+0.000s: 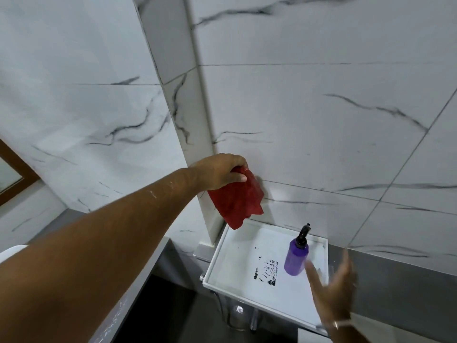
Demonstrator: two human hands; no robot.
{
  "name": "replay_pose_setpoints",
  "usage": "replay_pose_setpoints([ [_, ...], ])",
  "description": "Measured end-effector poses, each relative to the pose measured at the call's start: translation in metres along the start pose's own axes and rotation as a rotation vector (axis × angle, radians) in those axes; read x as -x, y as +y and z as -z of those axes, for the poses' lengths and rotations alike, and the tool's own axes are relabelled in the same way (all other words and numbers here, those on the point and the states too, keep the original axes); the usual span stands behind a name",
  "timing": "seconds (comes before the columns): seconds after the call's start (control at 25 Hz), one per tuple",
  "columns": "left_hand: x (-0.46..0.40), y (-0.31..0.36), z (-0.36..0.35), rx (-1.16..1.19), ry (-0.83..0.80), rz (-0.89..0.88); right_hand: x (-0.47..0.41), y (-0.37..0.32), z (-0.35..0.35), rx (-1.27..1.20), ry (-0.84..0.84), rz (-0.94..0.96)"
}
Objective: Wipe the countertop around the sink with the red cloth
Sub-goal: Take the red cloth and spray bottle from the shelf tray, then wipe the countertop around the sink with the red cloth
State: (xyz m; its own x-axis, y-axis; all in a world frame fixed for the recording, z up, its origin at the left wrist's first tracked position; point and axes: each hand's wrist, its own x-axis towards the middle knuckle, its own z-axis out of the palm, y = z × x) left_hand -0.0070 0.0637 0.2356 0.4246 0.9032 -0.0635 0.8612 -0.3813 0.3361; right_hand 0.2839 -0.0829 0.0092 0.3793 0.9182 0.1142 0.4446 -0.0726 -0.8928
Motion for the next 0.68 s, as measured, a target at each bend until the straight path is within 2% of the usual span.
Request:
replay_pose_setpoints([
  [0.08, 0.009, -0.005, -0.001, 0.024, -0.063, -0.031, 0.036, -0.008, 0.012, -0.051, -0.201, 0.253],
  [0.16, 0.028, -0.018, -0.002, 0.046, -0.134, -0.033, 0.046, -0.032, -0.002, -0.056, -0.481, 0.399],
  [0.2, 0.039, -0.025, -0.002, 0.062, -0.168, -0.037, 0.041, -0.052, -0.016, -0.049, -0.538, 0.444],
  [0.32, 0.083, -0.056, -0.003, 0.178, -0.235, -0.007, 0.015, -0.125, -0.076, 0.037, -0.559, 0.546],
  [0.36, 0.102, -0.070, -0.002, 0.209, -0.233, 0.020, 0.011, -0.148, -0.102, 0.100, -0.626, 0.579],
  [0.44, 0.136, -0.100, 0.001, 0.217, -0.208, 0.062, 0.013, -0.183, -0.155, 0.191, -0.845, 0.577],
  [0.52, 0.175, -0.143, 0.010, 0.207, -0.161, 0.117, 0.028, -0.208, -0.215, 0.143, -1.113, 0.527],
  [0.6, 0.209, -0.193, 0.024, 0.155, -0.101, 0.193, 0.041, -0.231, -0.273, 0.097, -1.166, 0.575],
  [0.68, 0.243, -0.254, 0.034, 0.078, -0.011, 0.286, 0.052, -0.260, -0.332, 0.081, -1.069, 0.647],
])
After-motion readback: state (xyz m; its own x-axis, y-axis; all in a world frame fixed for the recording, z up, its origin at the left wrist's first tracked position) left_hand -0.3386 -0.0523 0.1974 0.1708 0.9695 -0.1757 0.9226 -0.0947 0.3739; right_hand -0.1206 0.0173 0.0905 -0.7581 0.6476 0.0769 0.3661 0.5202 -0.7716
